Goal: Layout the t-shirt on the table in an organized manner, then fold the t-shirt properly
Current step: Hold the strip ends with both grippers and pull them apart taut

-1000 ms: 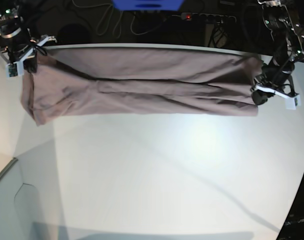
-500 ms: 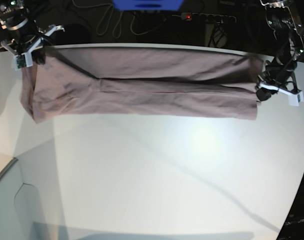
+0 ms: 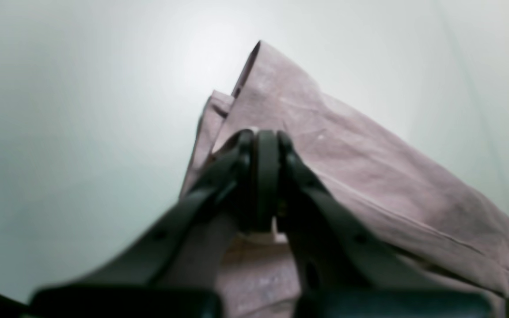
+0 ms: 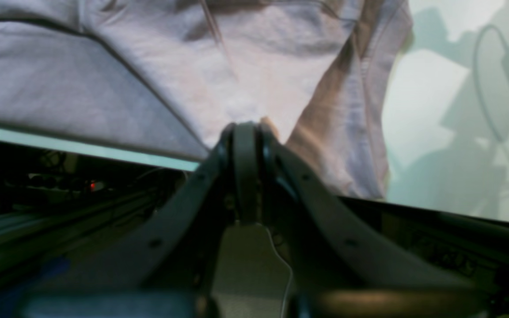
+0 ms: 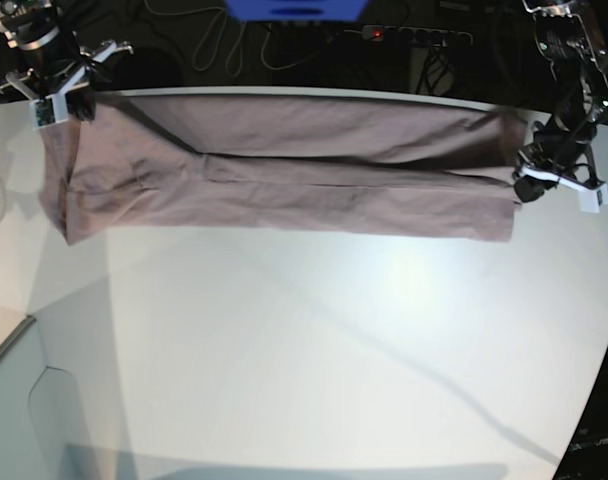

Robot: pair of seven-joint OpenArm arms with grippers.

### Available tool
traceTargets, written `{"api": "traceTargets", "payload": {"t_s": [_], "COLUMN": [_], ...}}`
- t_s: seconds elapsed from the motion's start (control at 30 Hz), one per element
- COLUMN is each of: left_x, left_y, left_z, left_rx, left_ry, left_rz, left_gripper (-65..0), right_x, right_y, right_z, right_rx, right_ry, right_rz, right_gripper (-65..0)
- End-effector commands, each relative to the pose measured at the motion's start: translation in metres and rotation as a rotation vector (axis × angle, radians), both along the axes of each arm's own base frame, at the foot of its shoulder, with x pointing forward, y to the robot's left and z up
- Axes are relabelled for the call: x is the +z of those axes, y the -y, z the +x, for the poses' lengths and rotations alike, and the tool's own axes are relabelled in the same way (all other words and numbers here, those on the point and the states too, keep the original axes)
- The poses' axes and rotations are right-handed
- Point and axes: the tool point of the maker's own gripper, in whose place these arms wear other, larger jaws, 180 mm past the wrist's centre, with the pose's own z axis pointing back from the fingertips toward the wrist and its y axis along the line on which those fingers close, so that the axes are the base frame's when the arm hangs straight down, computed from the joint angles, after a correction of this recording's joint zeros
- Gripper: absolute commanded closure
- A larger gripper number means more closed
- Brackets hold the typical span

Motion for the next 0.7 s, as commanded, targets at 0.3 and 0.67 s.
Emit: {"api": "traceTargets", "payload": {"t_s": [0.3, 0.67], "left_x": [0.012, 0.007], "left_y": [-0.004, -0.003], "left_z": [0.005, -0.001], "left_rx": [-0.004, -0.005], "left_ry": [0.043, 0.027], "left_rz": [0.015, 0.014], "left_gripper": [-0.1, -0.1], "right_x": [0.006, 0.005], "right_y": [-0.011, -0.017], "right_z": [-0.015, -0.021], "right_rx": [0.01, -0.006], "right_ry": [0.034, 0.036], "right_rz": [0.038, 0.061], "right_gripper": [0.0, 0.0]}}
